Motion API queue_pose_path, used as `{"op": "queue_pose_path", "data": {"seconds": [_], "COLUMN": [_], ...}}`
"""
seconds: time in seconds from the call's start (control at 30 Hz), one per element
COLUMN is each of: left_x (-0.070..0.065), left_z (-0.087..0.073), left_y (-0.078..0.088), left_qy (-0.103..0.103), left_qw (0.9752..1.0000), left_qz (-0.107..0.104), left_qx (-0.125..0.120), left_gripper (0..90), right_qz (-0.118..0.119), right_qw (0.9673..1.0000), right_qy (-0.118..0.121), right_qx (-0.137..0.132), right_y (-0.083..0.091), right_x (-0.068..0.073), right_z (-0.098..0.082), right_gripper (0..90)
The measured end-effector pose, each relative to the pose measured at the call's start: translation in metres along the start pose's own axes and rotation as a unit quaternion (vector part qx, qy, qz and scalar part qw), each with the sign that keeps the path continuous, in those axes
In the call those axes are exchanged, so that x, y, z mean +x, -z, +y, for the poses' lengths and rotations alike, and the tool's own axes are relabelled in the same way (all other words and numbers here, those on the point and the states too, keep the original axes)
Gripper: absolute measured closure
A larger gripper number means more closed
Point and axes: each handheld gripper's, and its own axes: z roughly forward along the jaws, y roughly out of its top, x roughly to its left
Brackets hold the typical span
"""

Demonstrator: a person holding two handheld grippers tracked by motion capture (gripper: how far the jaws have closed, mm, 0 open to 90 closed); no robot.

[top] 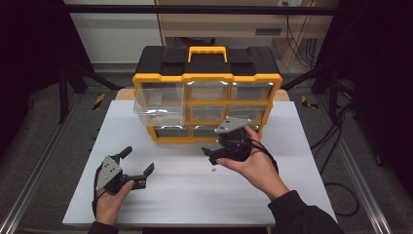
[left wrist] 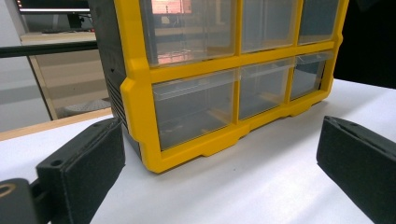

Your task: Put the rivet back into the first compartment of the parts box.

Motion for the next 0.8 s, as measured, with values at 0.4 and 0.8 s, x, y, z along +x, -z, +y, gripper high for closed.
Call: {"op": "queue_pose_path", "data": {"seconds": [0.4, 0.8], "left_x": [0.0, -0.001], "left_z": [0.0, 0.0], "left_y": [0.0, 0.0], "left_qy": [0.0, -0.001], "left_qw": [1.0, 1.0], "left_qz": [0.0, -0.002], "left_qx": [0.0, 0.001], "left_gripper": [1.0, 1.0], "right_qz": [0.007, 0.022], "right_qw": [0.9994, 0.9975], "right_qy": [-0.007, -0.011], "right_qx": [0.034, 0.066], "right_y": [-0.022, -0.036], "right_x": [0.002, 0.003], "right_z": [-0.029, -0.05], "right_gripper": [11.0, 8.0]}}
